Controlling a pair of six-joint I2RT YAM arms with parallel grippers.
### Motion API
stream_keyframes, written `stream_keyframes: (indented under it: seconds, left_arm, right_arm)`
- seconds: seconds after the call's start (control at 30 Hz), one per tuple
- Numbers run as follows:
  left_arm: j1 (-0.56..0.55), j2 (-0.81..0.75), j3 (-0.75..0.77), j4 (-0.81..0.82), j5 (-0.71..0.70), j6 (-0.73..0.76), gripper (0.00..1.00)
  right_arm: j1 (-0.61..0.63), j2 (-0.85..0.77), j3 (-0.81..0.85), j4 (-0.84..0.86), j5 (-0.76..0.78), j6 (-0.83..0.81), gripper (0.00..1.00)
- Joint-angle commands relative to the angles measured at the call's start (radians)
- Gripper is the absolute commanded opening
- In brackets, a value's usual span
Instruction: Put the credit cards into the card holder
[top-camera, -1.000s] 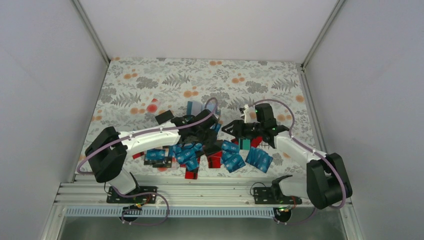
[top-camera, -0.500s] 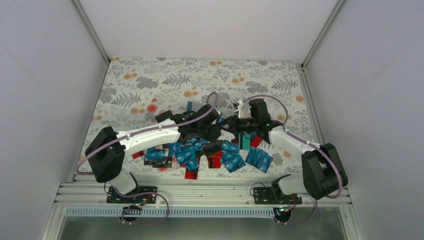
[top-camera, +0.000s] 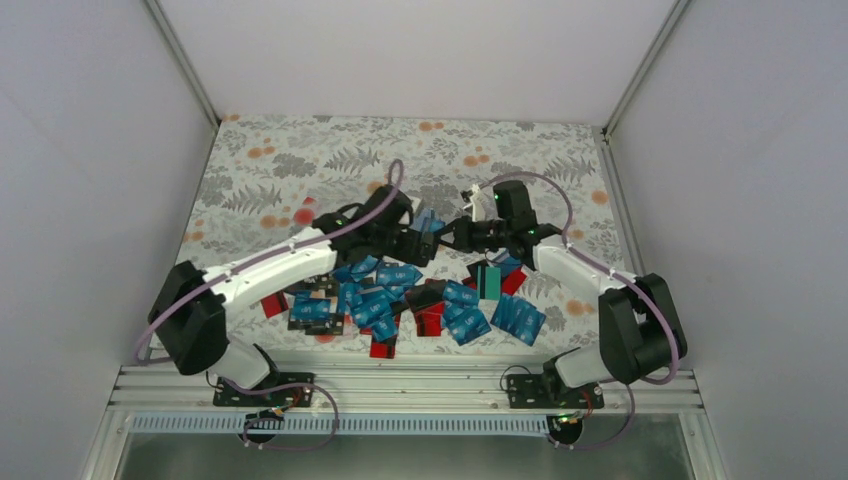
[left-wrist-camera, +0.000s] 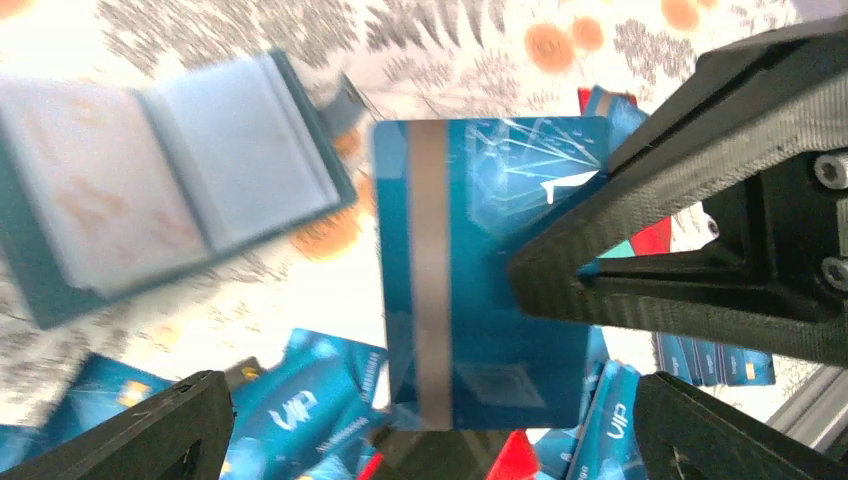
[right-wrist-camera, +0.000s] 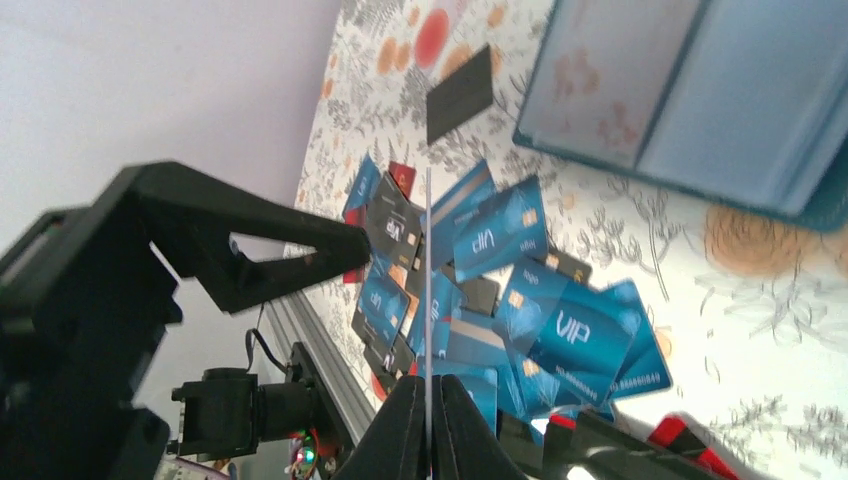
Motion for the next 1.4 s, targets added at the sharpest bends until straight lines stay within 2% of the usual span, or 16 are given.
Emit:
stream_keyframes:
  seconds: [0.0,0.07,0.13,0.2,0.4,0.57,0.87,0.97,1.13,1.23,1.33,1.37]
  left_arm:
    - [0.092,-0.083,0.023,-0.019,0.086,0.077,1.00]
    - [0.130,-0.103,0.023,-0.025,0.127,0.108,1.00]
    - [0.174,-0.136,0.001,-0.005,0.235,0.145,0.99]
    - [0.225,-0.175,-0.026,0.032,0.342,0.174,0.94]
    - [0.329,-0.260,-0.096,0.132,0.608,0.206,0.66]
    - [0.381,-0.323,-0.181,0.233,0.787,0.200,0.58]
    - [0.385,-0.332,-0.204,0.307,0.897,0.197,0.43]
    - [0.385,-0.333,-0.212,0.334,0.925,0.185,0.35]
    - [0.384,-0.341,-0.230,0.366,0.932,0.164,0.19]
    - [0.385,-0.340,-0.237,0.368,0.923,0.159,0.04]
    - [0.385,-0.337,-0.241,0.362,0.885,0.153,0.02]
    - [0.385,-0.334,-0.240,0.353,0.856,0.147,0.02]
  right_arm:
    - [-0.021,0.014,0.069,-0.005,-0.042,-0.115,0.04]
    - [-0.029,0.030,0.088,0.009,-0.091,-0.154,0.04]
    - [-0.033,0.051,0.103,0.028,-0.159,-0.188,0.04]
    - [-0.034,0.058,0.112,0.061,-0.225,-0.210,0.04]
    - [-0.031,0.023,0.101,0.233,-0.374,-0.169,0.04]
    - [-0.021,-0.012,0.093,0.299,-0.430,-0.159,0.04]
    - [0.024,-0.067,0.110,0.337,-0.472,-0.161,0.04]
    - [0.043,-0.064,0.124,0.327,-0.471,-0.167,0.04]
    - [0.052,-0.059,0.133,0.310,-0.471,-0.183,0.04]
    - [0.054,-0.058,0.136,0.308,-0.470,-0.184,0.04]
    - [0.056,-0.057,0.152,0.253,-0.438,-0.209,0.04]
    - [0.056,-0.055,0.160,0.221,-0.409,-0.224,0.07]
